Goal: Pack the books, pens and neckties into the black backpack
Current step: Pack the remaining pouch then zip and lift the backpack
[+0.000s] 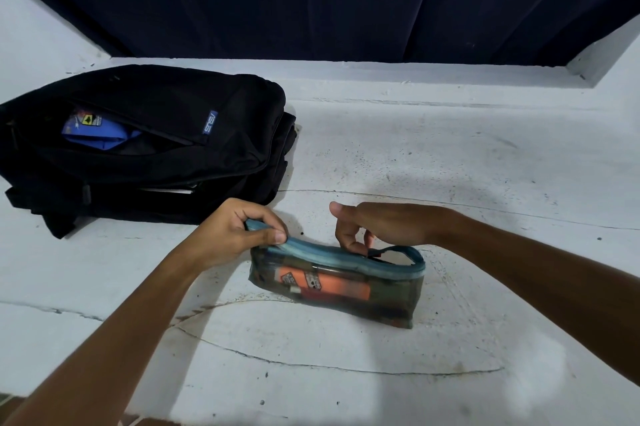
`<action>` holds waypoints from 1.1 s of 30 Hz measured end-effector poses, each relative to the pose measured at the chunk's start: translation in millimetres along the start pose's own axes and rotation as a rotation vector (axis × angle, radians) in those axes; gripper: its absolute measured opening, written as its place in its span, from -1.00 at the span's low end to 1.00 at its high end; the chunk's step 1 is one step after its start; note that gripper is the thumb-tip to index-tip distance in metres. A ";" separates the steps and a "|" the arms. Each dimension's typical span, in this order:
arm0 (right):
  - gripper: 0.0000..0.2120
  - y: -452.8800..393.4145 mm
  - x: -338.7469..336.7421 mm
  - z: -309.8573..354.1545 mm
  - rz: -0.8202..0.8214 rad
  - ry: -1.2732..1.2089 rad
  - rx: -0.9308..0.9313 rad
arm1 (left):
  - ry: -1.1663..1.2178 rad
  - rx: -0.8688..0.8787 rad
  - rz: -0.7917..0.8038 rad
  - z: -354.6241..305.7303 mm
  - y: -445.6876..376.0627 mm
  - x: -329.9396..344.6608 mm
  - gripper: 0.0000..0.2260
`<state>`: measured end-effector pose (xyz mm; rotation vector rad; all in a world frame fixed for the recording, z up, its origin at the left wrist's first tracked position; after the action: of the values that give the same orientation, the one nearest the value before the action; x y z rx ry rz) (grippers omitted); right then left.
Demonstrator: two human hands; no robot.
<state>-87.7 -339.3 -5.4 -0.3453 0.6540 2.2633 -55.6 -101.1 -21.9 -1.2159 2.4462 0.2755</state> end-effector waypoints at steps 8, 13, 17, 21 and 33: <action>-0.22 15.9 -2.5 -8.7 -0.049 -0.072 0.031 | -0.039 -0.011 -0.048 1.7 8.3 -8.9 -0.80; -0.20 26.6 -6.6 -9.3 -0.058 -0.094 0.044 | -0.054 -0.018 -0.029 -1.3 8.0 -7.5 -0.91; -0.18 32.4 -5.5 -9.7 -0.058 -0.125 0.041 | -0.041 -0.026 -0.016 1.2 10.3 -7.1 -0.95; -0.20 34.6 -2.0 -9.3 -0.067 -0.137 0.047 | -0.038 -0.023 -0.022 3.4 11.8 -7.9 -0.63; -0.25 37.1 5.1 -6.2 -0.057 -0.149 0.045 | -0.066 -0.024 -0.038 6.7 15.9 -12.9 -0.57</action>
<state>-117.8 -361.8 0.3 -0.1698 0.6088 2.1921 -59.5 -79.9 -22.3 -1.2423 2.3673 0.3296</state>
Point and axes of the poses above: each hand's wrist, its own y-axis away from the middle knuckle, its own x-axis out of the palm, z = x × y, the point moved 2 cm from there along -y, towards the middle knuckle, and after that the axes turned 9 degrees about -y, right-handed, at the moved point
